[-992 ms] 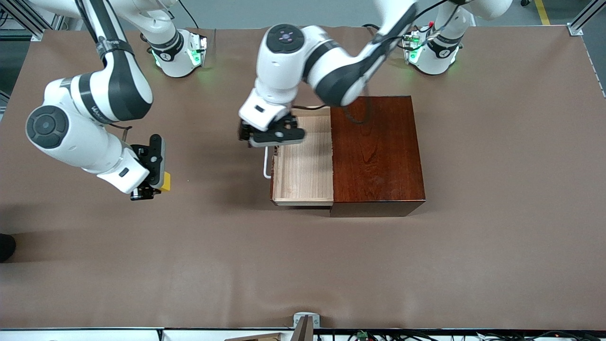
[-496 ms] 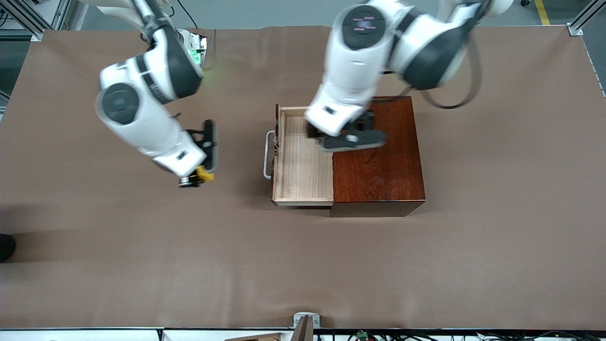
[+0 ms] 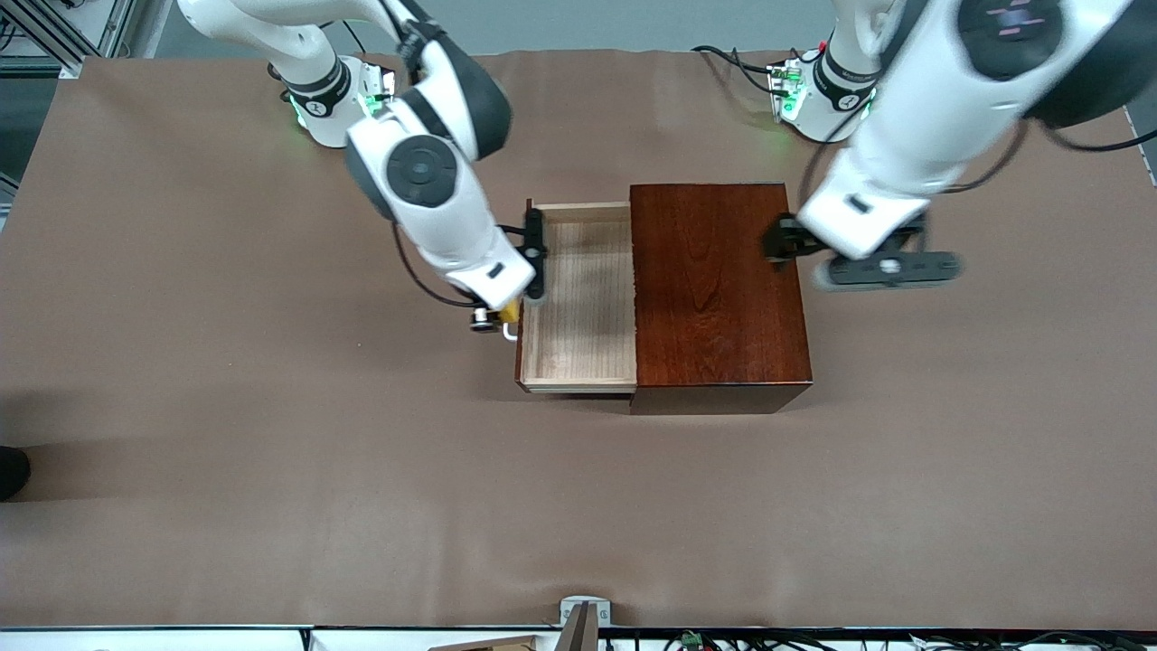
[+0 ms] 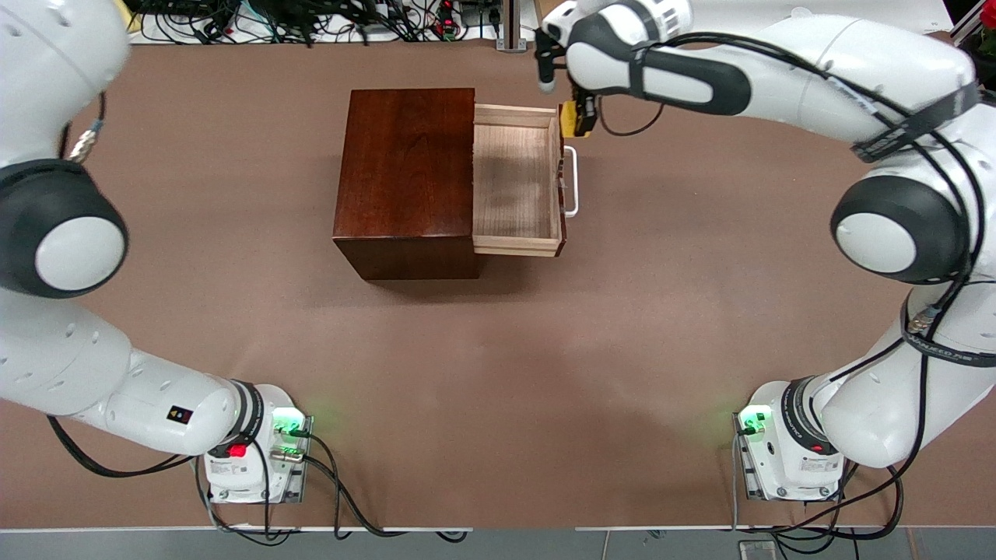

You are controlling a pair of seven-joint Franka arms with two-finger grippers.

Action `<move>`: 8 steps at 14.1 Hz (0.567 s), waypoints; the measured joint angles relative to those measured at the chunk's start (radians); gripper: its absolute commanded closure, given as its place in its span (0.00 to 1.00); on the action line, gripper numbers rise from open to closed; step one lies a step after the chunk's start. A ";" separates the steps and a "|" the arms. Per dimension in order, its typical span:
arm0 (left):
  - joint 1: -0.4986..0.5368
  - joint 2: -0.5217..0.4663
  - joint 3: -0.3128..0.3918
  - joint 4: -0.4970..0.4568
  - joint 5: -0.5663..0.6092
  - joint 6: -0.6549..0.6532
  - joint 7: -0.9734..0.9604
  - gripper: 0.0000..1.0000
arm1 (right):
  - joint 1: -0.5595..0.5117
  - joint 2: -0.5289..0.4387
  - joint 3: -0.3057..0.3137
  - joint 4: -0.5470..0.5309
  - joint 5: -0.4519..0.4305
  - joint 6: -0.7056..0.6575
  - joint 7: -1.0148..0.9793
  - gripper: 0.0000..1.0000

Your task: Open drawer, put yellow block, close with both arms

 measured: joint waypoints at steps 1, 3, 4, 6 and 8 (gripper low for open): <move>0.045 -0.024 -0.001 -0.024 0.000 -0.003 0.035 0.00 | 0.020 0.025 0.000 0.023 -0.002 0.000 0.017 1.00; 0.127 -0.053 0.000 -0.049 0.000 -0.026 0.087 0.00 | 0.051 0.071 -0.001 0.063 -0.006 0.001 0.043 1.00; 0.161 -0.063 -0.001 -0.054 0.000 -0.034 0.115 0.00 | 0.063 0.091 -0.001 0.079 -0.007 0.003 0.051 1.00; 0.222 -0.077 -0.001 -0.058 0.000 -0.040 0.199 0.00 | 0.089 0.125 -0.002 0.101 -0.009 0.024 0.073 1.00; 0.273 -0.090 -0.001 -0.058 0.000 -0.048 0.273 0.00 | 0.116 0.151 -0.003 0.109 -0.014 0.064 0.105 1.00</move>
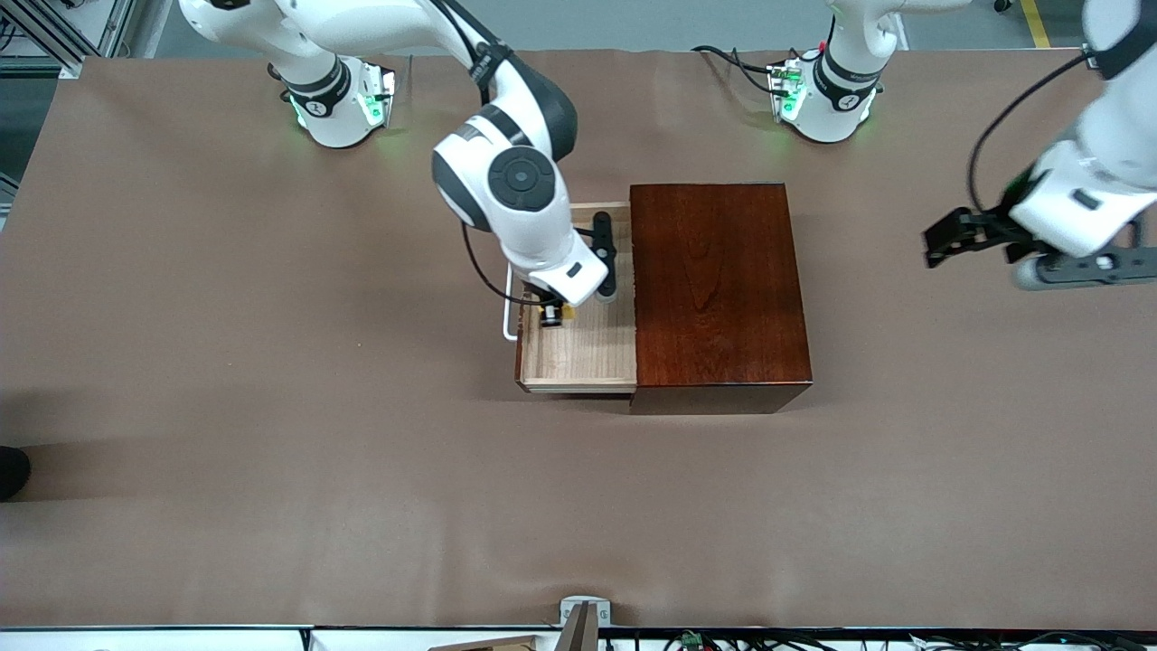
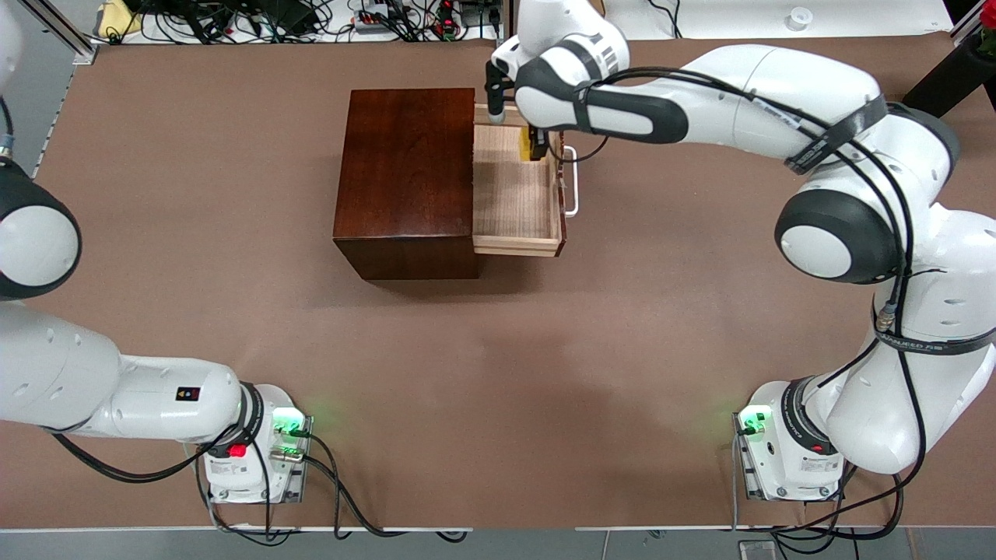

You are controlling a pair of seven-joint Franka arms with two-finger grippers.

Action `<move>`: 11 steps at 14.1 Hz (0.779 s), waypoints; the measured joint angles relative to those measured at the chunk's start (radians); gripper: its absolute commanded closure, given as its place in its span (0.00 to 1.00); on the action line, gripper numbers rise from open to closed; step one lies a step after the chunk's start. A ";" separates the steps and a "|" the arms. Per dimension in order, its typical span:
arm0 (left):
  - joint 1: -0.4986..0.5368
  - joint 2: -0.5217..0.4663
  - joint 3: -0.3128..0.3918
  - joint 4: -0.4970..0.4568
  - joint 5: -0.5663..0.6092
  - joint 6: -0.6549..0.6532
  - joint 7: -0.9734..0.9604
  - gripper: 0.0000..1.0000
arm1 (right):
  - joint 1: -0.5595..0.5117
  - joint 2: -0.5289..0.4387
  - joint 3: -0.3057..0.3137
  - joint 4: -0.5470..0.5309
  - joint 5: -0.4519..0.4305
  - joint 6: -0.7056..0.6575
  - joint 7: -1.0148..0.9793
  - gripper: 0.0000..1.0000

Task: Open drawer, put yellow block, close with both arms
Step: 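Lower the yellow block into the open drawer and open the right gripper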

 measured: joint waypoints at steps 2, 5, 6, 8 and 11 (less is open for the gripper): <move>0.020 -0.013 0.000 0.000 0.000 -0.006 0.030 0.00 | 0.021 0.021 0.000 0.002 -0.002 0.021 0.022 1.00; 0.017 -0.021 -0.007 -0.001 0.000 -0.007 0.038 0.00 | 0.038 0.046 -0.001 0.003 -0.003 0.031 0.077 1.00; 0.017 -0.021 -0.008 -0.002 0.000 -0.007 0.038 0.00 | 0.045 0.052 -0.001 0.004 -0.003 0.031 0.094 1.00; 0.017 -0.021 -0.010 -0.004 0.000 -0.007 0.038 0.00 | 0.055 0.061 -0.002 0.005 -0.005 0.032 0.109 1.00; 0.017 -0.021 -0.011 -0.008 0.000 -0.007 0.038 0.00 | 0.057 0.069 -0.004 0.005 -0.018 0.032 0.115 0.92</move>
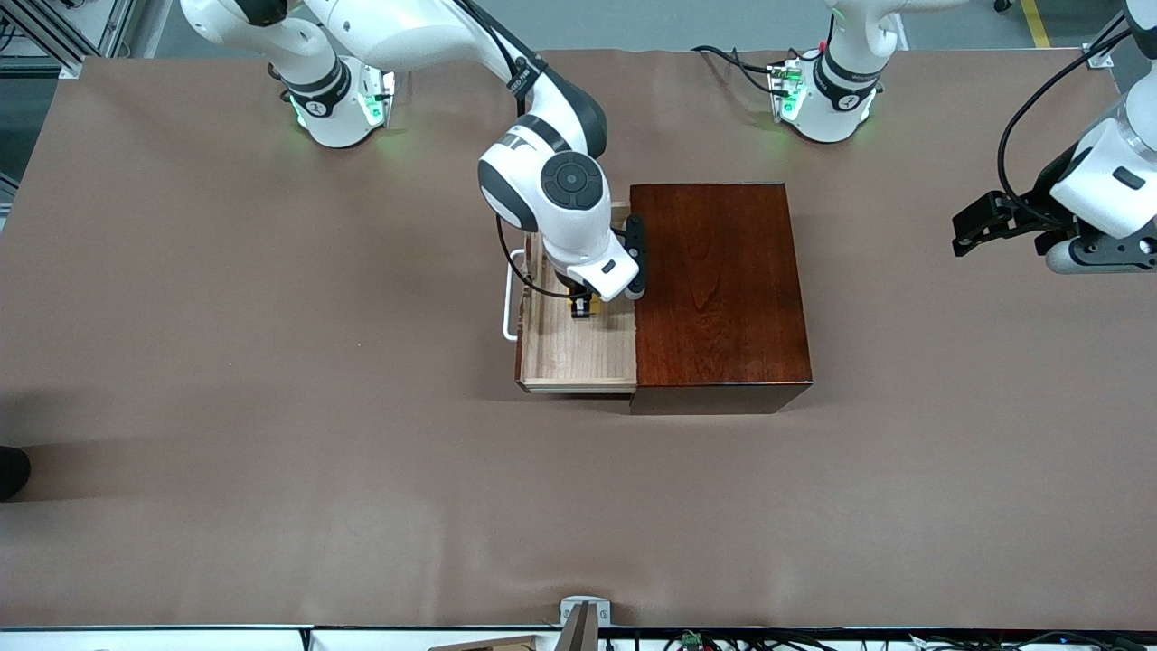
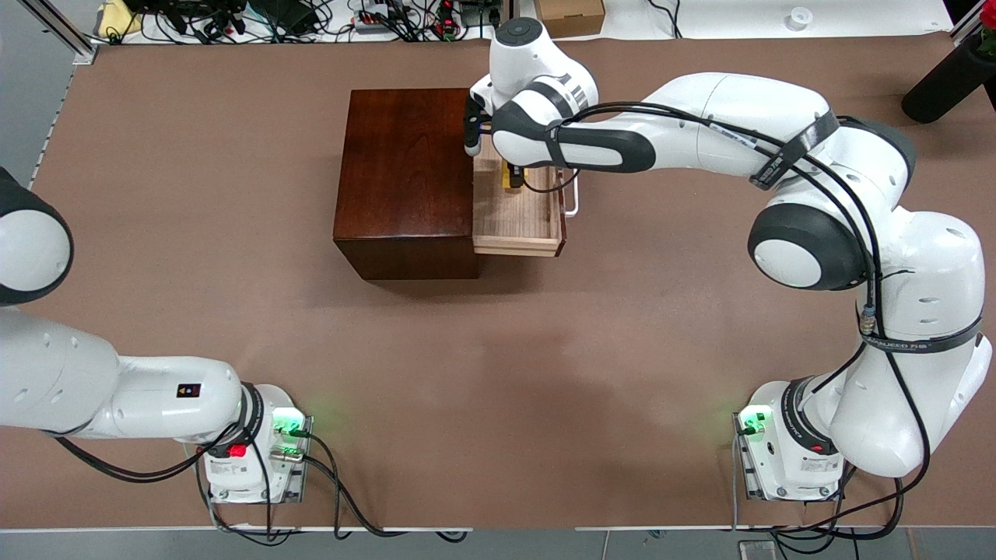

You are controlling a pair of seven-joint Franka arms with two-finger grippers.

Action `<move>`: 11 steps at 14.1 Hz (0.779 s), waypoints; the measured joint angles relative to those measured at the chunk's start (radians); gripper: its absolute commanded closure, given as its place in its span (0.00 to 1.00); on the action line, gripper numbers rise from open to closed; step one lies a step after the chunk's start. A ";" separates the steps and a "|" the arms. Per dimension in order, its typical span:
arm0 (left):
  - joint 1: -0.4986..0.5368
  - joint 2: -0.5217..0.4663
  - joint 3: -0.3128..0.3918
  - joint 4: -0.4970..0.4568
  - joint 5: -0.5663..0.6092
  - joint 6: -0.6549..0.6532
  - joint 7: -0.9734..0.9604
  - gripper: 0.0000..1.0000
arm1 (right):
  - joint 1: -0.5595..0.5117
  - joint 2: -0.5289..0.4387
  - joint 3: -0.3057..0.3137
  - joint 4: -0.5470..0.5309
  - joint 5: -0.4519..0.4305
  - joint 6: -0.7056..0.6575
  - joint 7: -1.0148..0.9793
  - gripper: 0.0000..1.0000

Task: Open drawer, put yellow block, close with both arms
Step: 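Lower the yellow block into the open drawer and open the right gripper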

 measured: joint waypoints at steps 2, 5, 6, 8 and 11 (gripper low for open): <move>0.000 0.000 0.000 -0.002 0.000 0.000 0.000 0.00 | 0.000 0.002 -0.002 0.000 -0.001 0.000 0.000 0.00; 0.000 0.000 -0.001 -0.003 0.000 0.000 0.000 0.00 | 0.001 0.002 -0.002 0.000 -0.001 0.000 0.000 0.00; -0.001 0.000 -0.001 -0.003 0.000 0.000 0.000 0.00 | 0.001 0.002 -0.002 0.000 -0.001 0.000 0.001 0.00; -0.002 0.000 -0.002 -0.005 0.000 0.000 0.000 0.00 | 0.001 0.002 -0.002 0.001 -0.001 0.000 0.001 0.00; -0.003 0.000 -0.002 -0.006 0.000 0.000 0.000 0.00 | 0.001 0.002 -0.002 0.005 -0.001 -0.002 0.001 0.00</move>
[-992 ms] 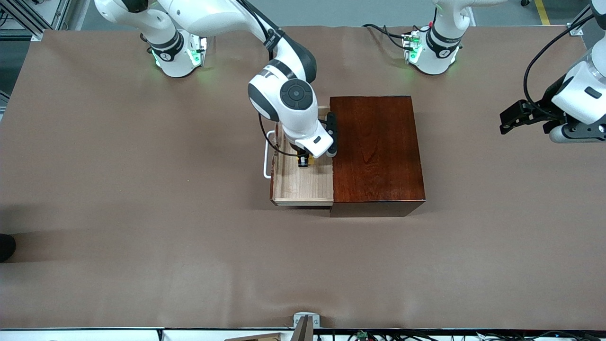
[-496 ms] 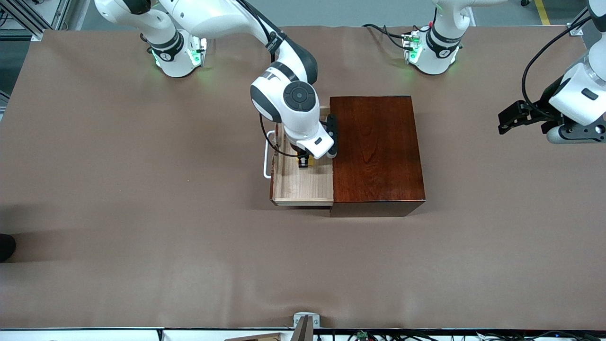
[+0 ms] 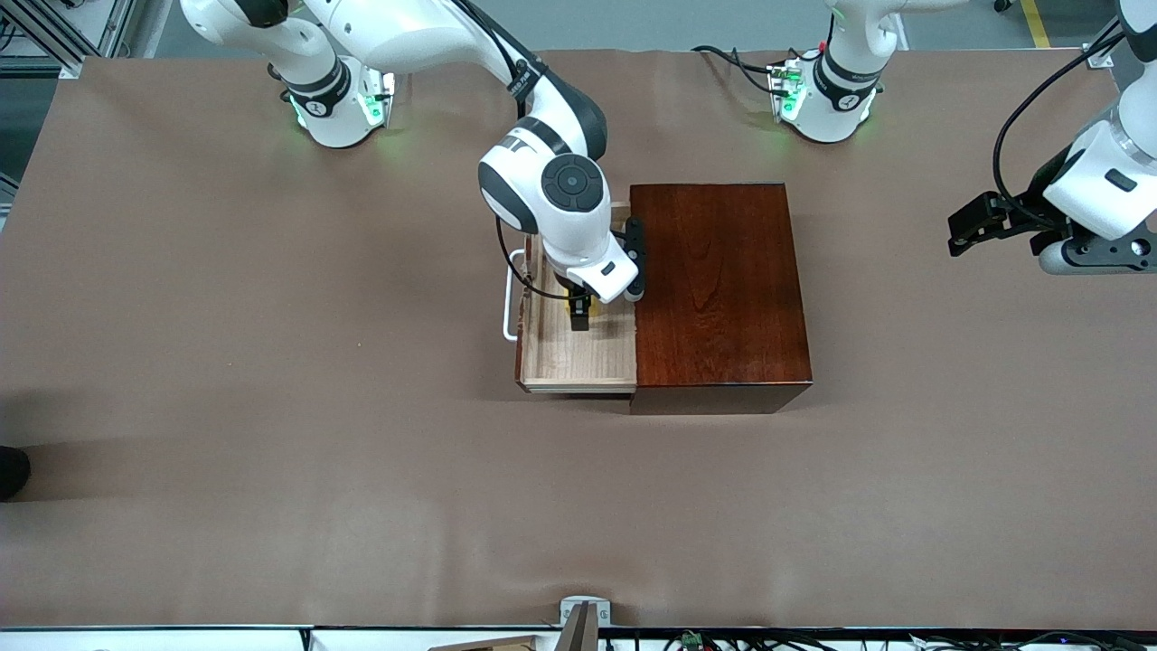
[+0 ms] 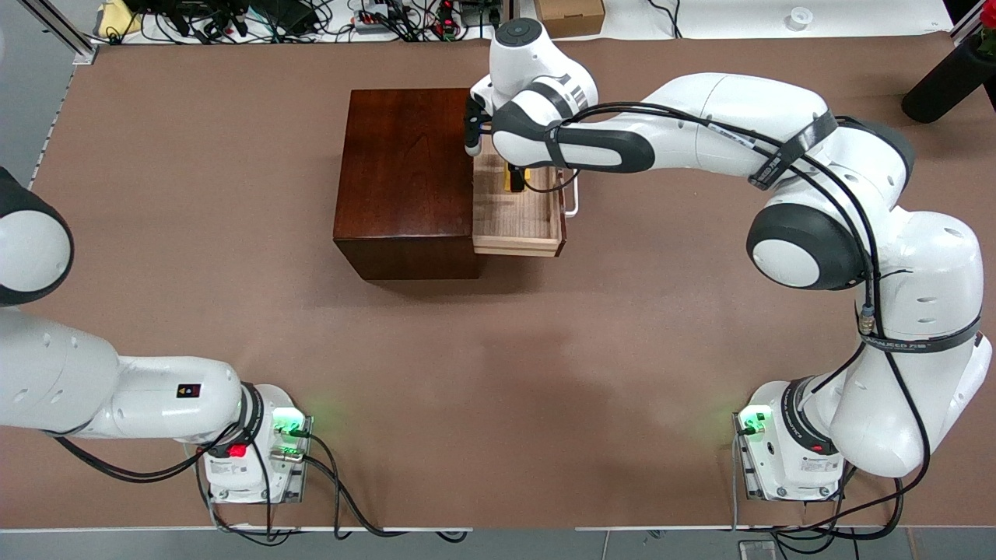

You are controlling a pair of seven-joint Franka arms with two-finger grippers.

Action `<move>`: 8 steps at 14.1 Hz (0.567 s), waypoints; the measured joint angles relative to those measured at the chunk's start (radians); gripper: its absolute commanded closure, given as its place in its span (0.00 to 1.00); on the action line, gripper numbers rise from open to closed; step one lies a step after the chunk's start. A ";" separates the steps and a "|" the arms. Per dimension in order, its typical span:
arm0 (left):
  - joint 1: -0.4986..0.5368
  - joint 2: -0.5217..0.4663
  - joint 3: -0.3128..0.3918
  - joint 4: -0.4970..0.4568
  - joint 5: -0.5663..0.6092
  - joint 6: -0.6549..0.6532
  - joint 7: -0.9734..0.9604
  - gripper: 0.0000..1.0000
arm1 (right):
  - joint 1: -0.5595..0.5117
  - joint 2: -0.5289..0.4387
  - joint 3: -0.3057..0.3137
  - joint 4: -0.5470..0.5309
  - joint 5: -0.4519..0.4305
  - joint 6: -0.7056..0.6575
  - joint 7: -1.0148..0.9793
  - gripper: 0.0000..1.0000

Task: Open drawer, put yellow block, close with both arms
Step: 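Lower the yellow block into the open drawer and open the right gripper, then raise the right gripper out of the drawer and withdraw it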

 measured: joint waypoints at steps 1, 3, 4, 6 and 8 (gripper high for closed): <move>0.000 0.000 0.000 -0.001 0.000 0.000 0.000 0.00 | 0.000 0.000 0.000 0.001 0.000 -0.001 0.000 0.00; -0.001 0.000 -0.001 -0.002 0.000 0.000 0.000 0.00 | 0.000 -0.002 0.000 0.007 0.000 -0.013 0.000 0.00; -0.001 0.000 -0.001 -0.002 0.000 0.000 0.000 0.00 | 0.000 -0.005 0.000 0.012 0.000 -0.021 0.000 0.00; -0.001 0.000 -0.001 -0.002 0.000 0.000 0.000 0.00 | 0.000 -0.018 -0.001 0.022 0.000 -0.050 0.000 0.00; -0.001 0.000 -0.001 -0.002 0.000 0.000 0.000 0.00 | 0.000 -0.040 -0.003 0.027 -0.001 -0.084 0.000 0.00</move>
